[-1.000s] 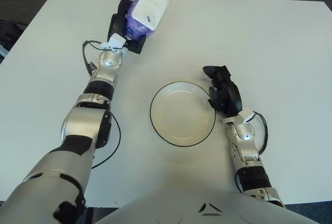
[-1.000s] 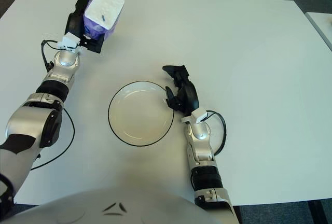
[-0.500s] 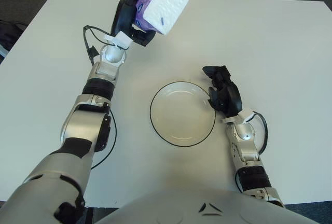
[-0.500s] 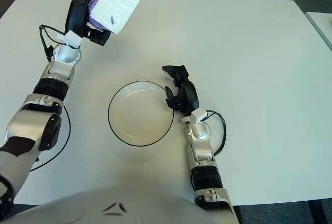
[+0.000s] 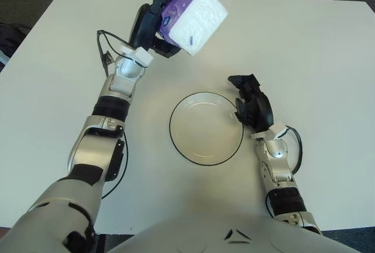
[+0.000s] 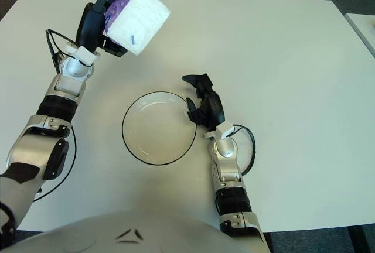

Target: Put the tissue paper into the plate.

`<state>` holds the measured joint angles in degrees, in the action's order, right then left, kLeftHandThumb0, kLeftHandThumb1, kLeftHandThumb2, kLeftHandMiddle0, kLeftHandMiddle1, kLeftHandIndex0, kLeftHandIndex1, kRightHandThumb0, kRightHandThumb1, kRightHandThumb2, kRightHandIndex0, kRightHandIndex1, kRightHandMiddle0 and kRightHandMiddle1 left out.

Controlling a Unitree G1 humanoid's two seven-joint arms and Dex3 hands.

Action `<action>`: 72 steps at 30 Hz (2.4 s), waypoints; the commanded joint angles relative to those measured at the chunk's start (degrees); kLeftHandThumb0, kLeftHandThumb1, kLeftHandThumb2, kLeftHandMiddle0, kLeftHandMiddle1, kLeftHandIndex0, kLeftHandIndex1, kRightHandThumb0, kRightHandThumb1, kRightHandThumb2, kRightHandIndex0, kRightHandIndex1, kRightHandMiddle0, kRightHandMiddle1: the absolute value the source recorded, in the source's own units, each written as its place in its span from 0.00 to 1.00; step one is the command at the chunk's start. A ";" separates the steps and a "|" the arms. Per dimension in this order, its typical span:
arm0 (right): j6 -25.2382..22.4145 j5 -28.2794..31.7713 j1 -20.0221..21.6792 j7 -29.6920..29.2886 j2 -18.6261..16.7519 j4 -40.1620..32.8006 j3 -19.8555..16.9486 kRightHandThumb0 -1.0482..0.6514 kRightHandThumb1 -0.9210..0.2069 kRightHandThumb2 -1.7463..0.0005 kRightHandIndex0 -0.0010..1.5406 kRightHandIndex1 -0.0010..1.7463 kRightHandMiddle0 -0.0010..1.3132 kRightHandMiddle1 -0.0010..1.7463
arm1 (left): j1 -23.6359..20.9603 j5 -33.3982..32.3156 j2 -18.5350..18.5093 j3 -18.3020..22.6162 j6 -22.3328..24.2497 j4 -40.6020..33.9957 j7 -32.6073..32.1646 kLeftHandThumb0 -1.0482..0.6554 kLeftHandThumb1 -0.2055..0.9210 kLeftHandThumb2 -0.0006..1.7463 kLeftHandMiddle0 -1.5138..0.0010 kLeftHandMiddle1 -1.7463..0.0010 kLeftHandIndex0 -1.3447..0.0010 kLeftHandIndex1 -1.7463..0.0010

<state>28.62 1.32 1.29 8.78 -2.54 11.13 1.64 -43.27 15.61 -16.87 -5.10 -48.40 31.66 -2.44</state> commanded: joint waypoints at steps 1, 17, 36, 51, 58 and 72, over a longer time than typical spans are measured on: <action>-5.27 -0.15 -9.25 -1.50 0.17 16.76 -1.09 0.23 0.03 0.69 0.24 0.31 0.14 0.65 | 3.50 -4.74 -0.97 -3.85 -4.04 -5.44 7.40 0.61 0.20 0.95 0.46 0.00 0.55 0.00; -4.84 -0.61 -8.73 -1.09 0.95 17.32 -0.81 0.22 0.00 0.67 0.24 0.33 0.12 0.66 | 8.69 -15.87 -2.51 -8.34 -4.17 -9.60 22.54 0.61 0.24 0.92 0.47 0.02 0.57 0.00; -4.85 0.73 -8.89 0.00 1.02 16.88 -1.03 0.25 0.04 0.68 0.23 0.34 0.14 0.67 | 11.95 -16.79 -6.14 -11.30 -2.40 -16.24 34.72 0.61 0.30 0.88 0.50 0.02 0.61 0.00; -4.08 1.27 -8.74 0.58 0.95 17.44 -1.44 0.26 0.07 0.65 0.23 0.38 0.15 0.68 | 11.95 -14.05 -8.35 -10.66 0.83 -19.57 37.99 0.61 0.31 0.87 0.50 0.02 0.62 0.00; -4.31 1.29 -8.88 0.57 0.90 17.13 -1.48 0.25 0.07 0.65 0.21 0.37 0.11 0.66 | 12.03 -13.87 -8.24 -10.11 1.19 -19.69 37.49 0.61 0.31 0.87 0.50 0.02 0.62 0.00; -4.65 0.20 -8.07 -0.57 0.68 18.93 -1.21 0.23 0.05 0.66 0.20 0.35 0.09 0.66 | 10.67 -5.83 -7.16 -7.54 -0.83 -17.84 31.66 0.33 0.78 0.48 0.80 0.11 0.81 0.06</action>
<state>28.65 1.34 1.78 8.96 -2.14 11.73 1.58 -33.01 4.09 -23.39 -14.84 -47.98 14.03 32.54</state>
